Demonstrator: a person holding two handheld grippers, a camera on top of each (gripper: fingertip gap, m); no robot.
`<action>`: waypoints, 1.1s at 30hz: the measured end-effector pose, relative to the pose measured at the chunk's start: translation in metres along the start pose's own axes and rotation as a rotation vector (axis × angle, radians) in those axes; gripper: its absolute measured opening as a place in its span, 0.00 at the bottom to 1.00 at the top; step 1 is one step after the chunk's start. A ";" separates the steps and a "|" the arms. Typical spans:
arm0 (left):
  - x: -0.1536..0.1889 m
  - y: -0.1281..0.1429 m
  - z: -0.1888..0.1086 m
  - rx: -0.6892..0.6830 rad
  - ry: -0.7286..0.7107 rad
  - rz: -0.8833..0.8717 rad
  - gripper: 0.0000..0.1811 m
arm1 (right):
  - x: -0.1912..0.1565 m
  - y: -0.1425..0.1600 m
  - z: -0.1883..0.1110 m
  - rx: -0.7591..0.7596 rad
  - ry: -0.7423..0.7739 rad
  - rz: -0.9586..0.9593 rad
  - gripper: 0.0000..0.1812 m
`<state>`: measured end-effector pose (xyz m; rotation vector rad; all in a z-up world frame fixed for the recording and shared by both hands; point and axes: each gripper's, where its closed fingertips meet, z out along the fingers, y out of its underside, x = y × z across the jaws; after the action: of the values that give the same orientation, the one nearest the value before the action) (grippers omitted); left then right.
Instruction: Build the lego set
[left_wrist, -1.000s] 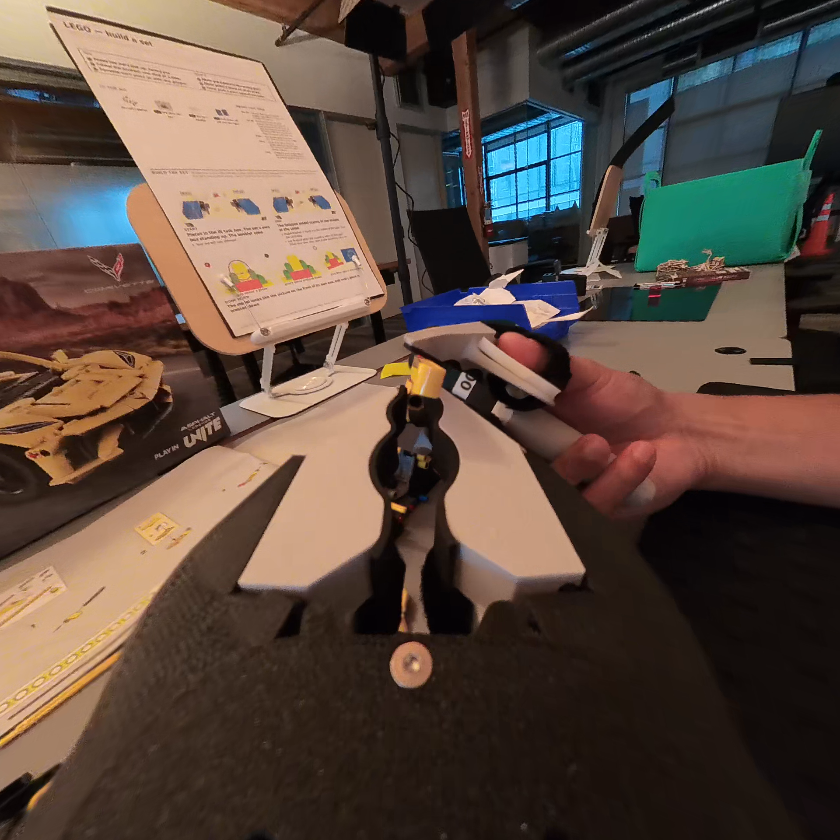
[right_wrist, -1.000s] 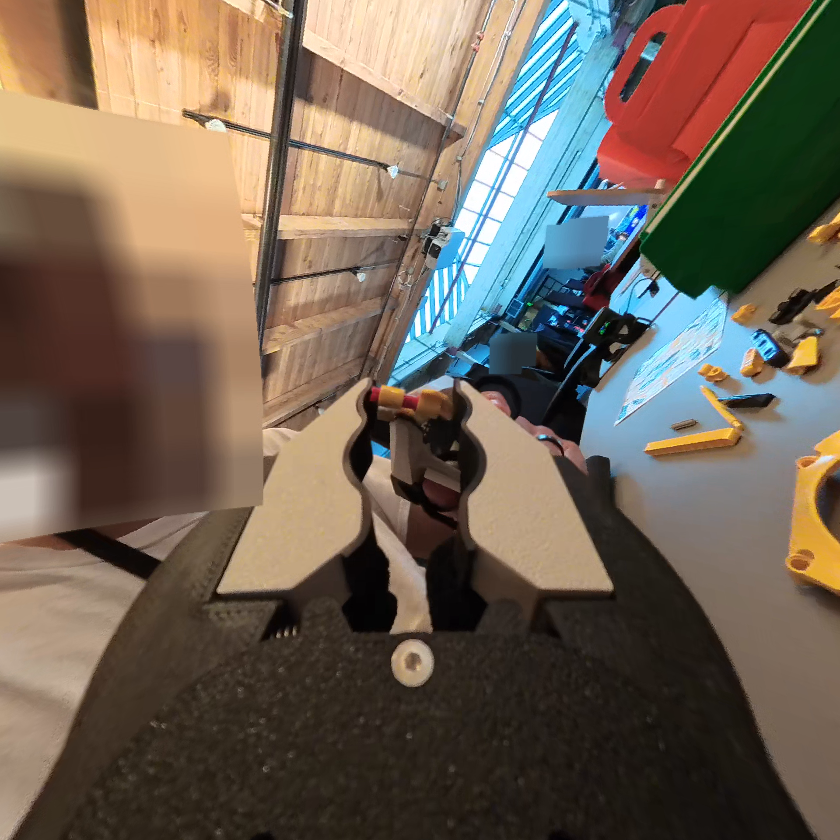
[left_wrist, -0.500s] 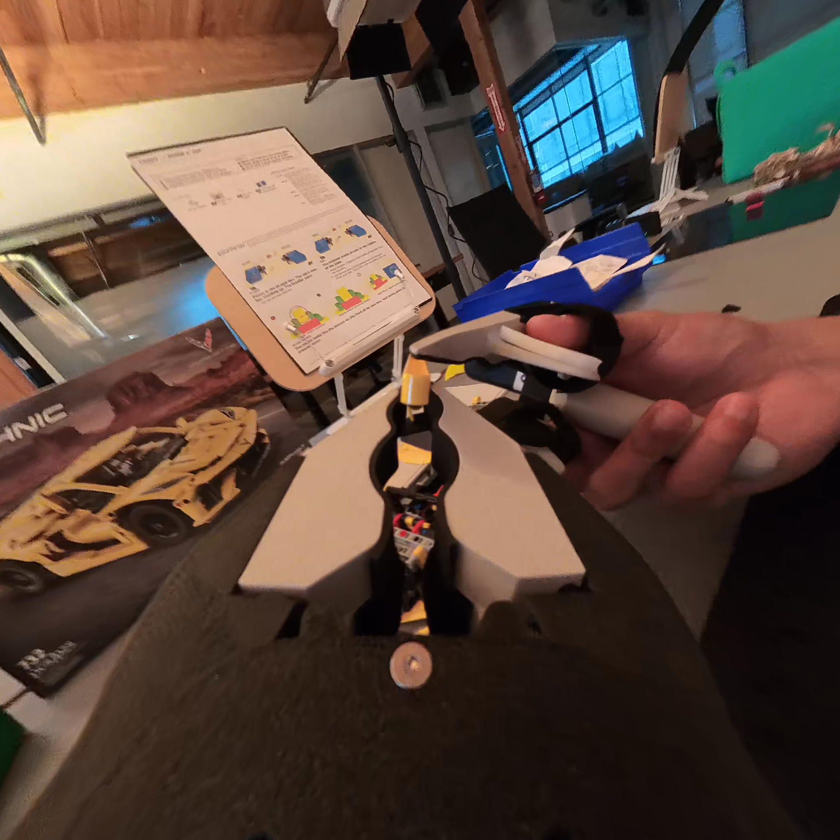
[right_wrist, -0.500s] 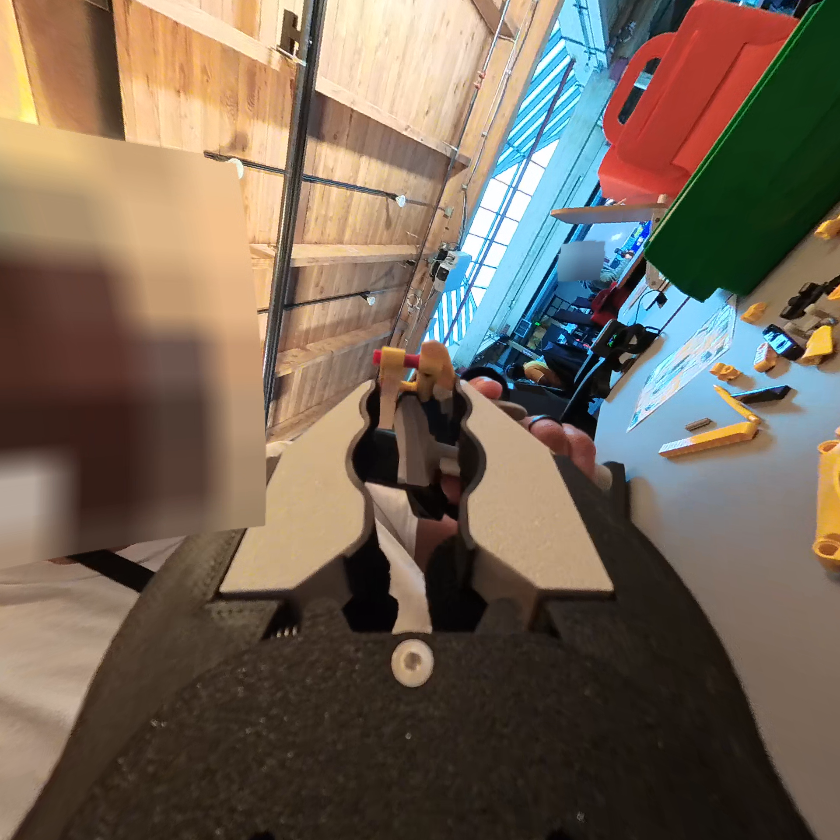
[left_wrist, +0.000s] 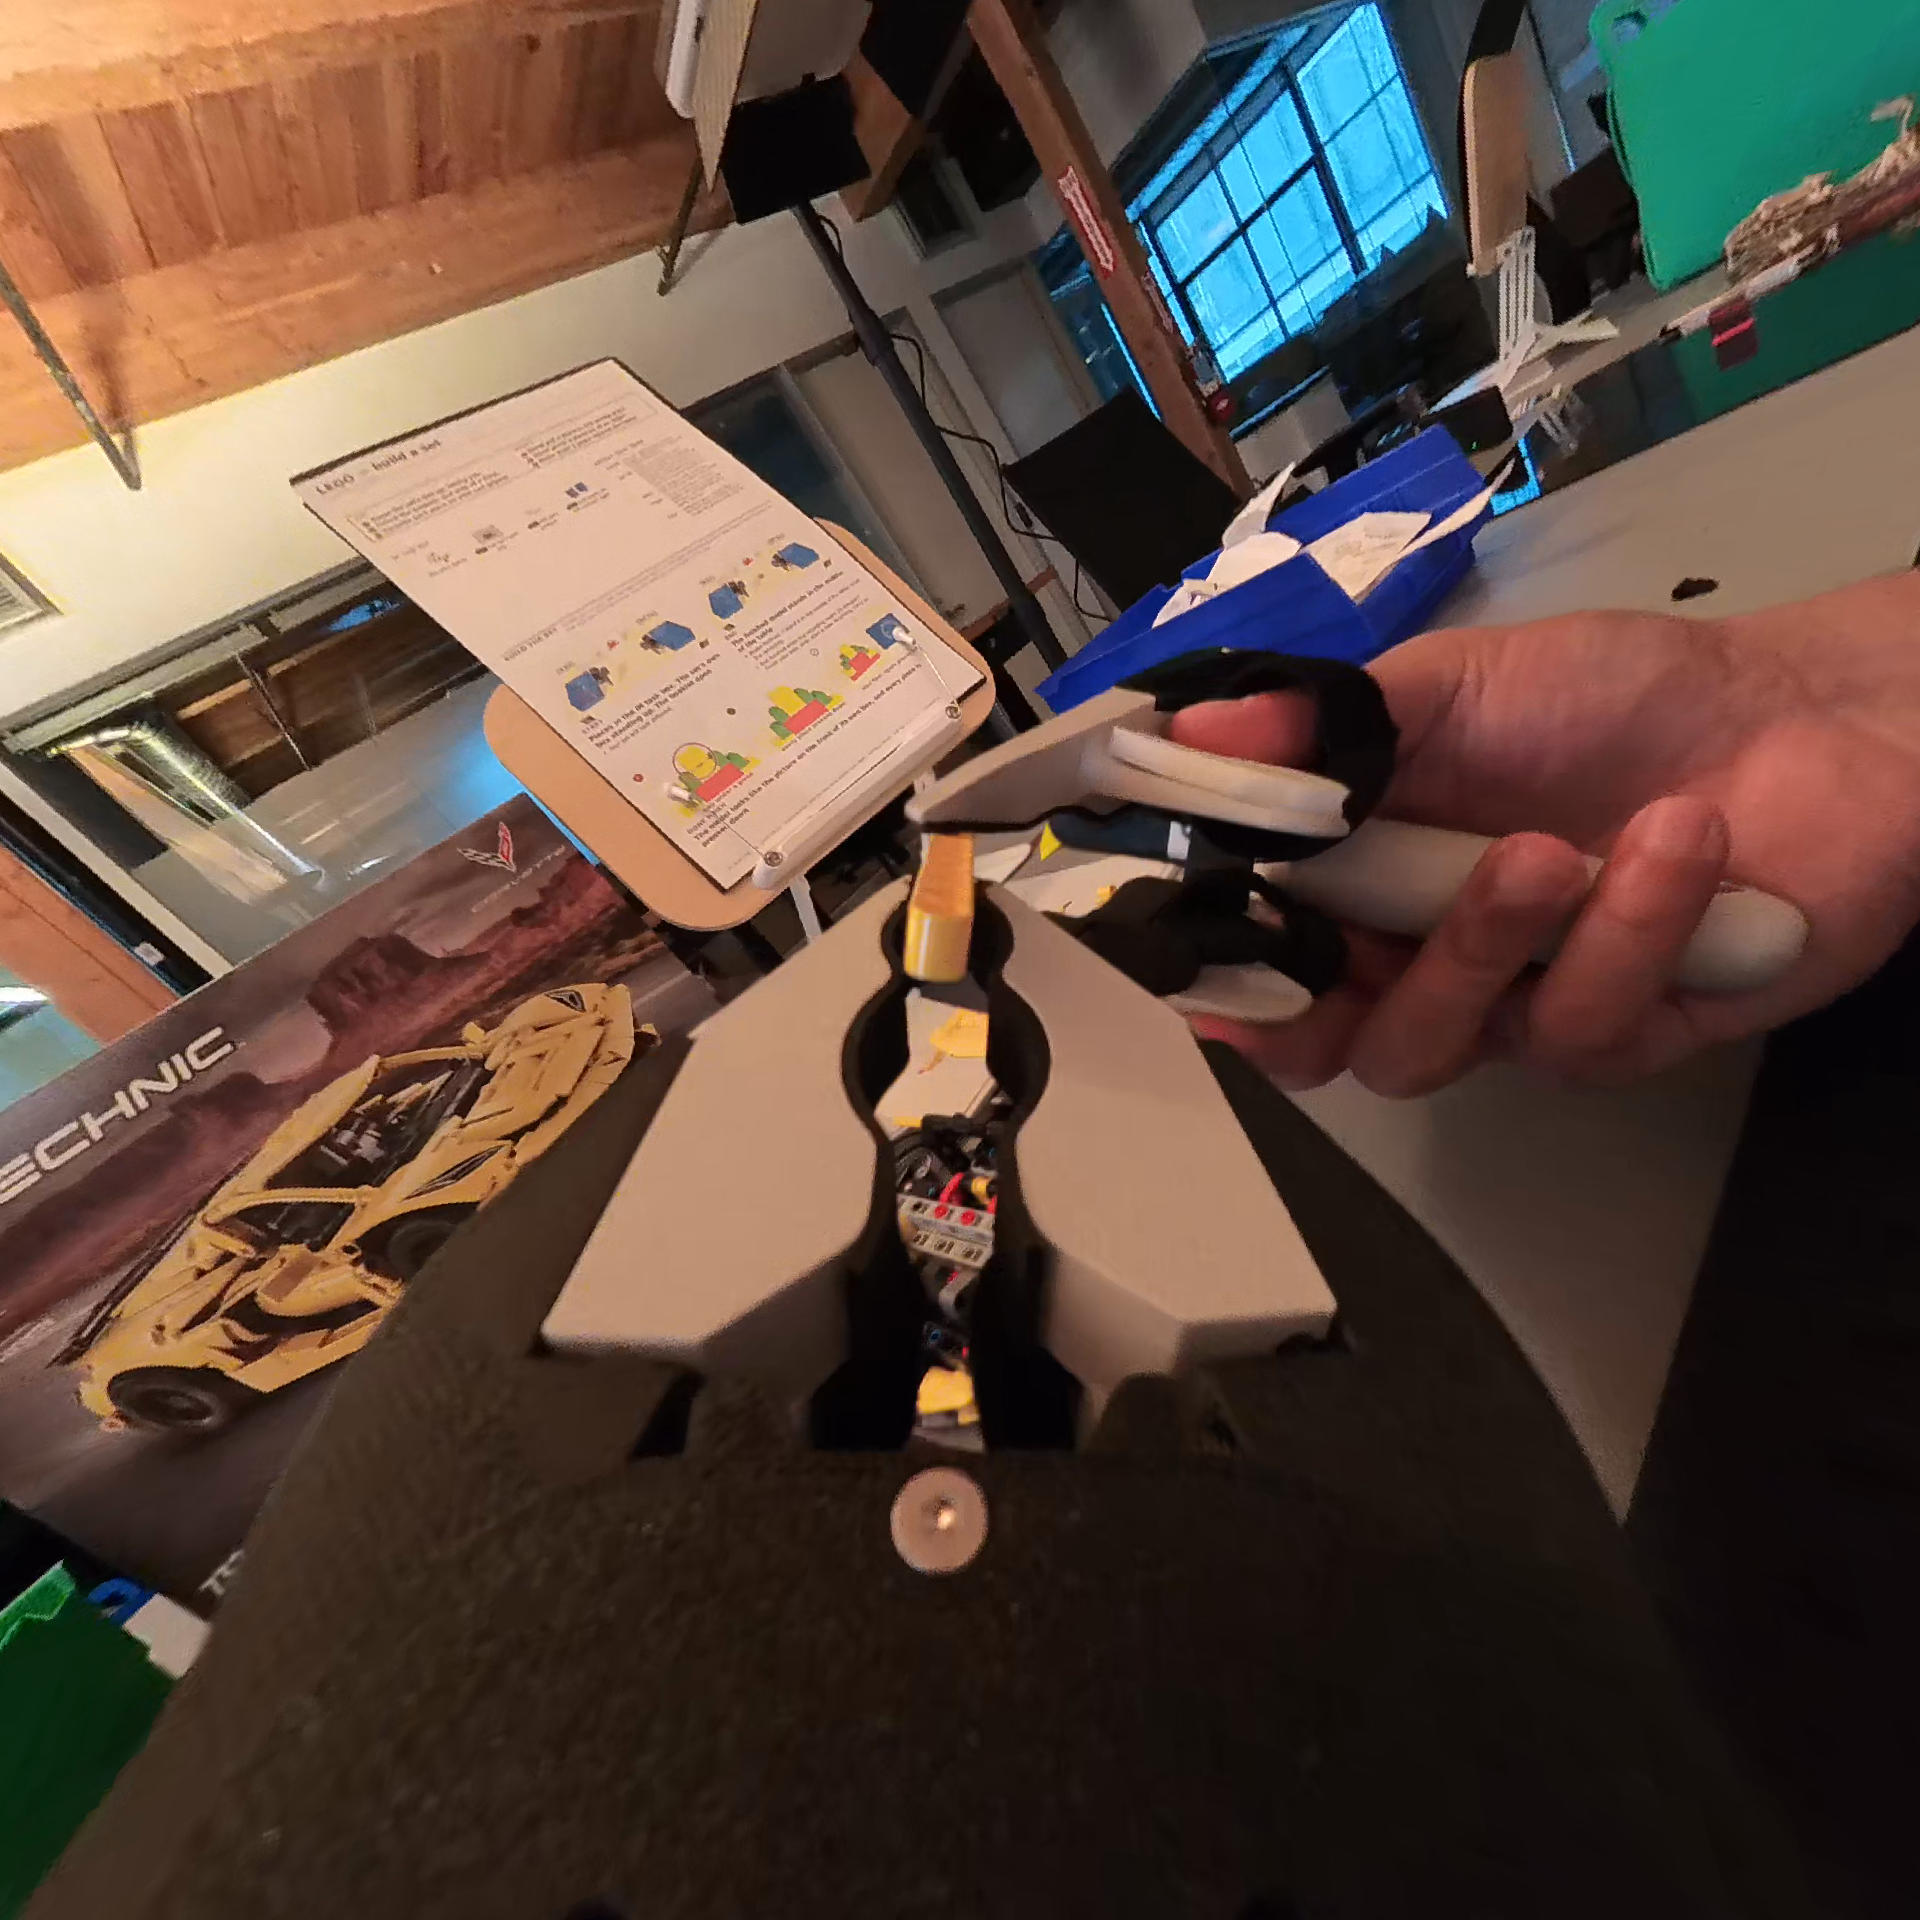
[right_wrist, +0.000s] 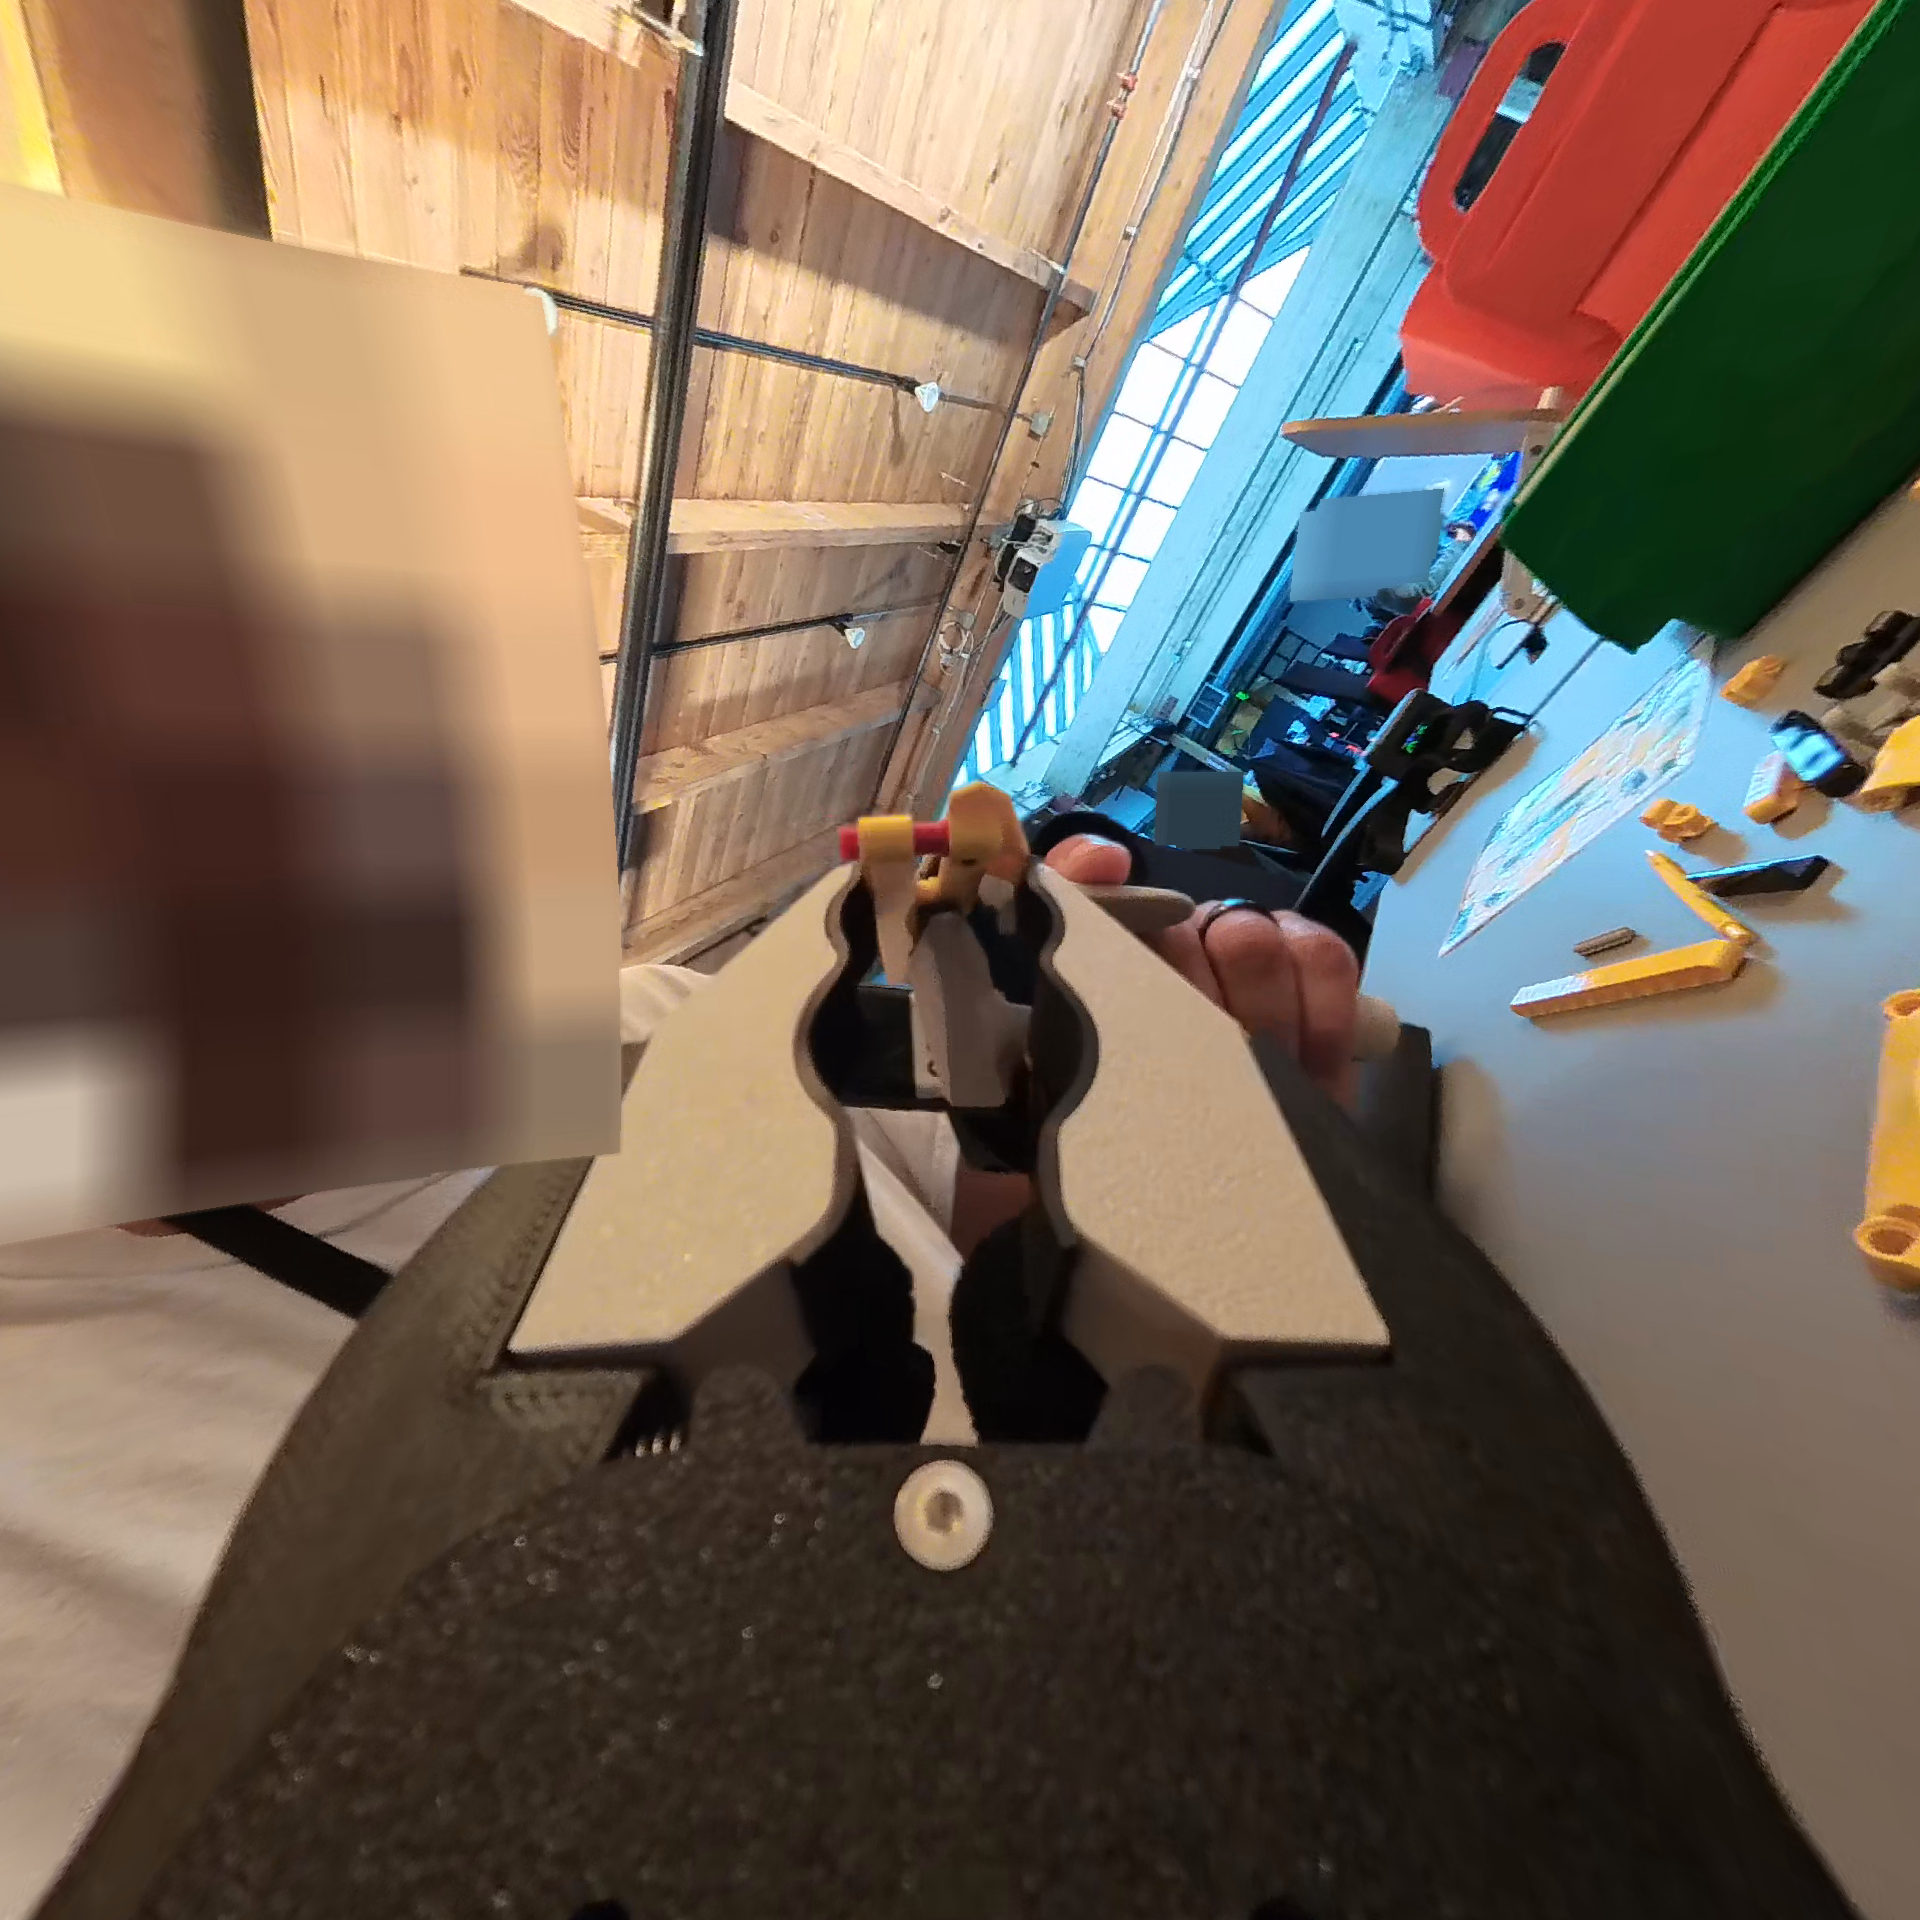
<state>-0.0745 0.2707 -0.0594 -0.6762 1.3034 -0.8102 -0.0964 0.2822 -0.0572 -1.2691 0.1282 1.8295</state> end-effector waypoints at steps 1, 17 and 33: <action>0.000 0.001 0.000 -0.006 0.002 0.015 0.04 | 0.002 0.000 -0.001 0.001 0.017 -0.017 0.14; 0.002 0.005 -0.004 -0.044 -0.019 0.126 0.04 | 0.006 -0.007 -0.009 -0.086 0.264 -0.366 0.15; -0.006 0.007 0.001 -0.121 -0.154 0.096 0.04 | 0.007 -0.023 -0.009 0.100 0.193 -0.232 0.14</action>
<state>-0.0729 0.2794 -0.0615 -0.7519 1.2416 -0.5929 -0.0745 0.2952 -0.0587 -1.3297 0.1681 1.4852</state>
